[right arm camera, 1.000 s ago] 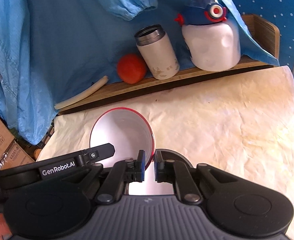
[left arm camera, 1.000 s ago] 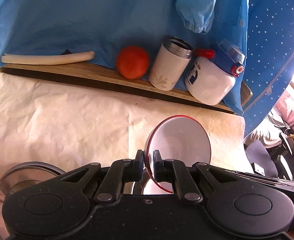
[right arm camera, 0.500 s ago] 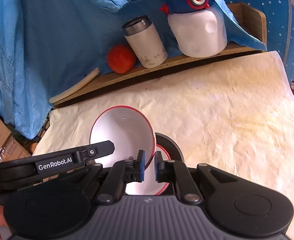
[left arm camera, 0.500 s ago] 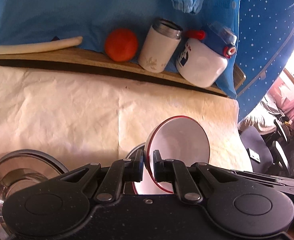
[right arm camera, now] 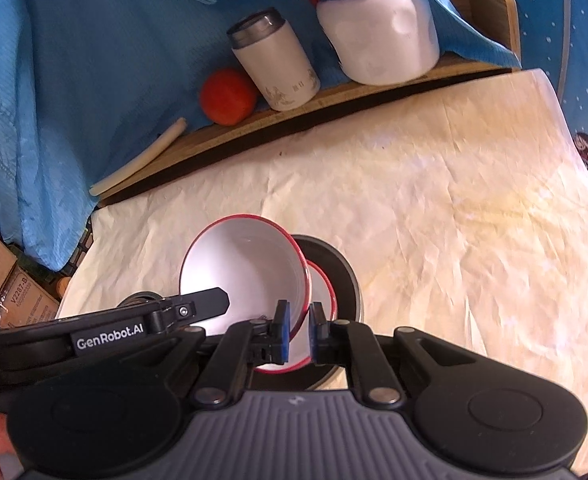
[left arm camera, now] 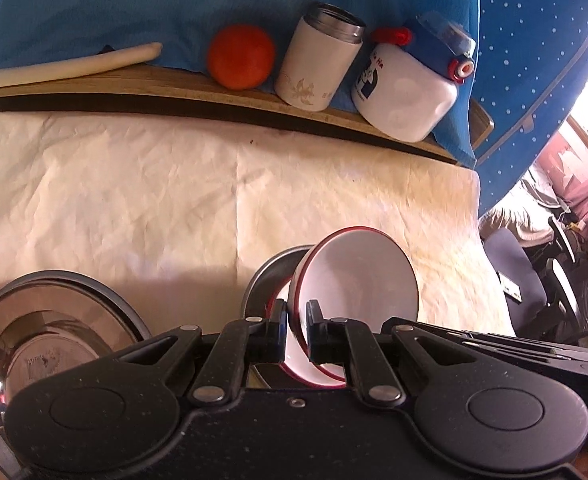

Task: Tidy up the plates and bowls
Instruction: 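Lower the smaller bowl with both grippers into the larger white bowl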

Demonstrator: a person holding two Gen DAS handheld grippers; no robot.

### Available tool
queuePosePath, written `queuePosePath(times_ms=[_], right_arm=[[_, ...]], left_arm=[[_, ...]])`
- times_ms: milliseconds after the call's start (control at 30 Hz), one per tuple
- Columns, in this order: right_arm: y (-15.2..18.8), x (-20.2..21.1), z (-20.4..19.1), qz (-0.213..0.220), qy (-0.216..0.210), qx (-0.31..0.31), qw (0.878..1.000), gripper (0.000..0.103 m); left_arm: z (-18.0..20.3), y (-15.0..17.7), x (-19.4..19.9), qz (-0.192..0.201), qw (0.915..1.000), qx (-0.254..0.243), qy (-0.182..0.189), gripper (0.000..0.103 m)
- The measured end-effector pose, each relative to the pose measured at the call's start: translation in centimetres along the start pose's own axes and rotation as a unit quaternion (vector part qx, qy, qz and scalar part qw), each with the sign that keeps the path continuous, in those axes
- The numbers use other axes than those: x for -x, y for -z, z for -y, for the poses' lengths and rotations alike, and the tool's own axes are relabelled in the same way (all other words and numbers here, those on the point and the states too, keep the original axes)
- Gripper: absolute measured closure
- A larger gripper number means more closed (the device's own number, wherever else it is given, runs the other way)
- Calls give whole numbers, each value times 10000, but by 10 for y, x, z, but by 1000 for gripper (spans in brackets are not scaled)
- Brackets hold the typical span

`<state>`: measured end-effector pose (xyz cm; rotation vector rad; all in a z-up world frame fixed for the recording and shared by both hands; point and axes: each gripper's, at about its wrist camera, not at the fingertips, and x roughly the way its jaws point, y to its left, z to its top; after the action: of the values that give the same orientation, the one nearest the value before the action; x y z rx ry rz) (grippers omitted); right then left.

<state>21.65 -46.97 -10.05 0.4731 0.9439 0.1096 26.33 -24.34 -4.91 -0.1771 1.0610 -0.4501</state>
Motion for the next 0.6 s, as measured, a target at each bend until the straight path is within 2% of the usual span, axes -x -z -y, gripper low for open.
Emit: queuePosePath(times_ms=[600], right_arm=[[0, -8, 4, -350, 134, -204, 9991, 93]], left_arm=[[5, 0, -14, -502, 9984, -226, -137, 92]])
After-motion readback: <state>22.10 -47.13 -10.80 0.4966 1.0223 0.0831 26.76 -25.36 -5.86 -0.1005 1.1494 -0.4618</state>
